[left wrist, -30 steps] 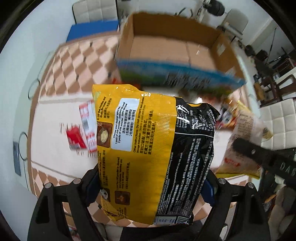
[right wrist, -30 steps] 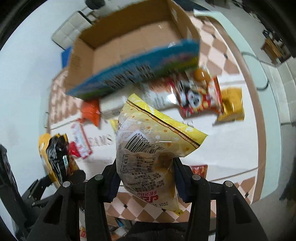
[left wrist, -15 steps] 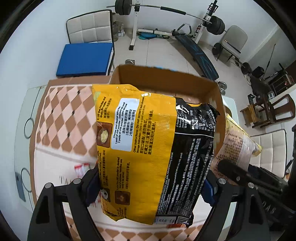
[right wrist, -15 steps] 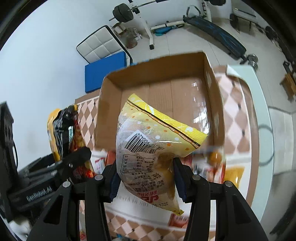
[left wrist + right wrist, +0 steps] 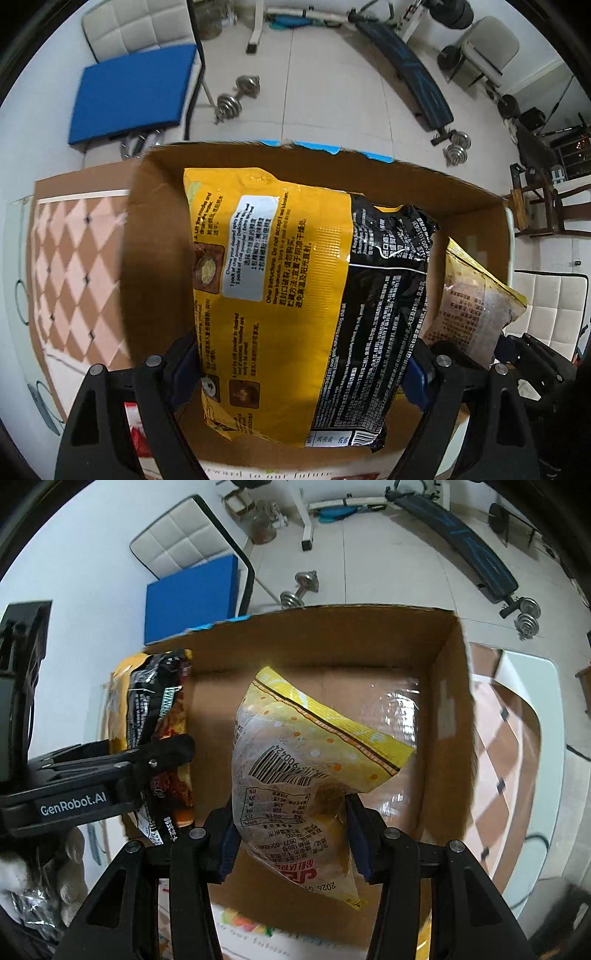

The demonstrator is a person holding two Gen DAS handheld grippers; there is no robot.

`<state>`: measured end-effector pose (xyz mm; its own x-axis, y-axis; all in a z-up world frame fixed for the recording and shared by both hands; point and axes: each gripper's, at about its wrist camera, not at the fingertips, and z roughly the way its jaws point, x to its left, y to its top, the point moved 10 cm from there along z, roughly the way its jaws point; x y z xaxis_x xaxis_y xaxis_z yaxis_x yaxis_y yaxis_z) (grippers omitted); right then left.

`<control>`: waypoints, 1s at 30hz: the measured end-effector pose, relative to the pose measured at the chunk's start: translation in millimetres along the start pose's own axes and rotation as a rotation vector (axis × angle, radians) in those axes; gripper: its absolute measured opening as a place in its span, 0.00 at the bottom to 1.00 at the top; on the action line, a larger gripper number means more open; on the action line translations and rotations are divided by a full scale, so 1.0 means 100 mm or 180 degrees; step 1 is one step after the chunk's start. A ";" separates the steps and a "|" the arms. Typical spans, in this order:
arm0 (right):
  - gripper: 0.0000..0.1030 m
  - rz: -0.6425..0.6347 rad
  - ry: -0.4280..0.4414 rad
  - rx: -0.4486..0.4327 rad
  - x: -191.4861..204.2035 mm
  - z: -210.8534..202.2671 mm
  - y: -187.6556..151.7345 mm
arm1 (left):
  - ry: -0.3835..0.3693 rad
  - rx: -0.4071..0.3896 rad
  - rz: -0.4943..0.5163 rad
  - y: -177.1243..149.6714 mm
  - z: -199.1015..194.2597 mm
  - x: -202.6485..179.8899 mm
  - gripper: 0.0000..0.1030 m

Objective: Organize snacks
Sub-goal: 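Carry both bags into the cardboard box and open both grippers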

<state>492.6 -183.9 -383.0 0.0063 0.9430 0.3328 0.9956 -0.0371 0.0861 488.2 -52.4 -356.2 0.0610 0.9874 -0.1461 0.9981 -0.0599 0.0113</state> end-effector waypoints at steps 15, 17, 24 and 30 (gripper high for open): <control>0.89 -0.0262 -0.0164 0.0498 -0.26 0.72 0.22 | 0.0167 0.0252 0.0040 0.10 0.48 -0.11 0.86; 0.89 -0.0226 -0.0204 0.0503 -0.29 0.70 0.22 | 0.0144 0.0252 0.0011 0.09 0.49 -0.08 0.91; 0.91 -0.0133 -0.0265 0.0444 -0.30 0.57 0.15 | 0.0062 0.0092 -0.0037 0.05 0.22 -0.02 0.91; 0.93 -0.0130 -0.0485 0.0137 -0.15 0.30 -0.02 | 0.0090 -0.0109 -0.0057 -0.11 -0.09 0.08 0.92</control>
<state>493.6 -187.9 -416.8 -0.0235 0.9828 0.1831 0.9984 0.0136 0.0552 477.4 -42.8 -348.8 0.0426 0.9920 -0.1185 0.9984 -0.0377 0.0430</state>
